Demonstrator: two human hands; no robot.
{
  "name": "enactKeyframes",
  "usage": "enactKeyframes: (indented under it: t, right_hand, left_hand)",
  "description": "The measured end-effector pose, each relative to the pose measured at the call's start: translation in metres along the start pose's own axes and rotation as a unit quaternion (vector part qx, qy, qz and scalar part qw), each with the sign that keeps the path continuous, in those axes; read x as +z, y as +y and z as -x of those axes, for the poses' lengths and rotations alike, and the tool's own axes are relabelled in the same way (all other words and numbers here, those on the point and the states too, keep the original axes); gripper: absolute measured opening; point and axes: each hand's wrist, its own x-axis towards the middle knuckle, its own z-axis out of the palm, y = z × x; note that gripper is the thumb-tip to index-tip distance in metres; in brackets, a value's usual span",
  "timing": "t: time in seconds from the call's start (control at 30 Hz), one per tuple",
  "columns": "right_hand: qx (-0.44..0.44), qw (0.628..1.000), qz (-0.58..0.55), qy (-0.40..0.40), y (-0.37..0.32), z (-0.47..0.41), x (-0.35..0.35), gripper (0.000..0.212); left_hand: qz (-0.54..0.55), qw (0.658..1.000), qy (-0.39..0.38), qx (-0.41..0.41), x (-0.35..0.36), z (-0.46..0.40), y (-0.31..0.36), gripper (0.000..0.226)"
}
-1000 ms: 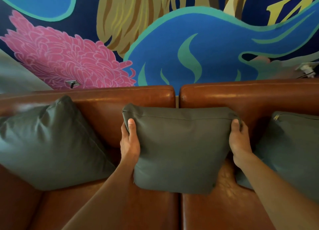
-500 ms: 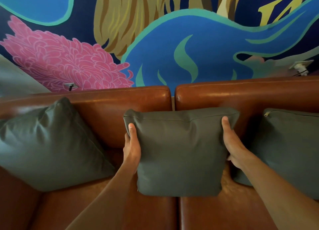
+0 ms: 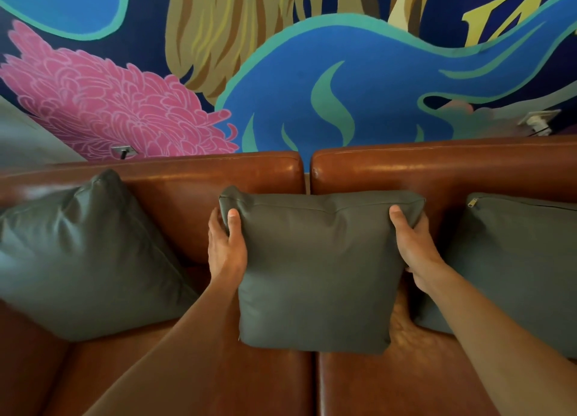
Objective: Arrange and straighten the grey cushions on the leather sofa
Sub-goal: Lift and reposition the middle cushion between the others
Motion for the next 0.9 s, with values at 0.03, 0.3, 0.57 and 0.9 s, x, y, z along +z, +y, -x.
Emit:
enactKeyframes:
  t: [0.03, 0.3, 0.57, 0.9]
  right_hand:
    - [-0.032, 0.999, 0.0, 0.02, 0.001, -0.001, 0.0, 0.08]
    - [-0.003, 0.995, 0.095, -0.031, -0.009, 0.011, -0.013, 0.078]
    - [0.027, 0.962, 0.258, -0.089, -0.033, 0.036, -0.036, 0.069]
    - [-0.024, 0.94, 0.339, -0.03, -0.022, 0.078, -0.107, 0.074]
  left_hand:
    - [-0.015, 0.999, 0.021, 0.034, 0.002, 0.003, 0.003, 0.071]
    - [-0.137, 0.975, 0.064, 0.165, 0.009, 0.032, 0.01, 0.073]
    - [-0.237, 0.911, -0.038, 0.334, 0.017, 0.05, 0.049, 0.06]
    - [-0.244, 0.875, -0.232, 0.349, 0.068, 0.094, 0.103, 0.059]
